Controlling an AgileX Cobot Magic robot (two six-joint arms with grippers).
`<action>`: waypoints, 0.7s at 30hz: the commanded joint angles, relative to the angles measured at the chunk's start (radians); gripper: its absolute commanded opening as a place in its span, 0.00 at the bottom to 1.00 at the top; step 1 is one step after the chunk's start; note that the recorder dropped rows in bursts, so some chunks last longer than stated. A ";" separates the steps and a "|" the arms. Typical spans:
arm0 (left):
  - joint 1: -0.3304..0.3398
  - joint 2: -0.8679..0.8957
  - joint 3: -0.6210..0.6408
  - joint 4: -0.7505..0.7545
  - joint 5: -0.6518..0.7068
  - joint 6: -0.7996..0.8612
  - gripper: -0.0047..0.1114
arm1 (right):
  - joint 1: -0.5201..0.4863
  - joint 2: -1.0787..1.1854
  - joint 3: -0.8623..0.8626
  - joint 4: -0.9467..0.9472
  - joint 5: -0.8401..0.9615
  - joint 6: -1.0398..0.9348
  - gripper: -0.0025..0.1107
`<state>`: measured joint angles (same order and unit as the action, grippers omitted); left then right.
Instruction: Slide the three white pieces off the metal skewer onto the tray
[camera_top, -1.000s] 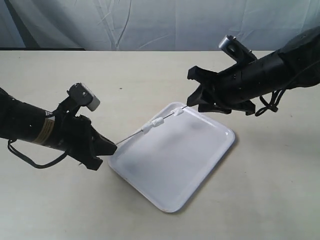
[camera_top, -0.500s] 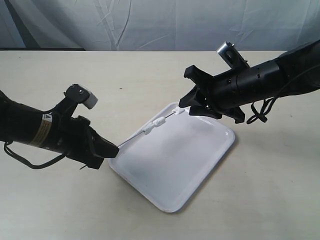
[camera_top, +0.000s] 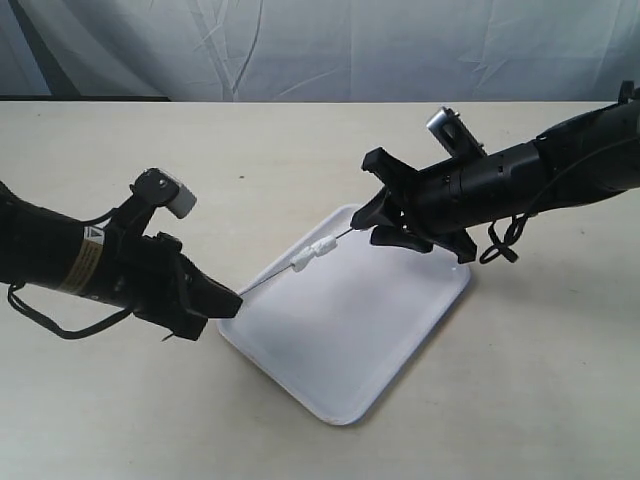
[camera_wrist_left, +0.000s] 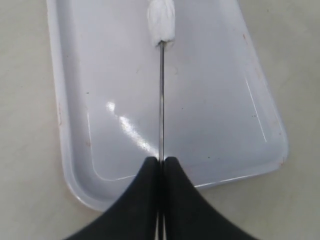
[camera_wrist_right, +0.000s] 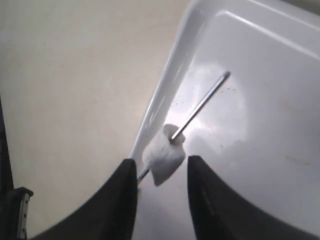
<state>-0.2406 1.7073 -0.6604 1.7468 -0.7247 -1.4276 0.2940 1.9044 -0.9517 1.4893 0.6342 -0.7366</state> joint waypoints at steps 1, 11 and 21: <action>-0.002 -0.009 0.002 -0.002 -0.021 -0.004 0.04 | 0.000 0.018 0.003 0.033 0.007 -0.041 0.32; -0.002 -0.009 0.002 -0.002 -0.042 -0.004 0.04 | 0.000 0.018 0.003 0.092 0.013 -0.082 0.32; -0.002 -0.009 0.002 -0.002 -0.057 -0.004 0.04 | 0.000 0.018 0.003 0.092 0.018 -0.082 0.07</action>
<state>-0.2406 1.7073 -0.6604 1.7483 -0.7614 -1.4293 0.2940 1.9246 -0.9517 1.5852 0.6490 -0.8043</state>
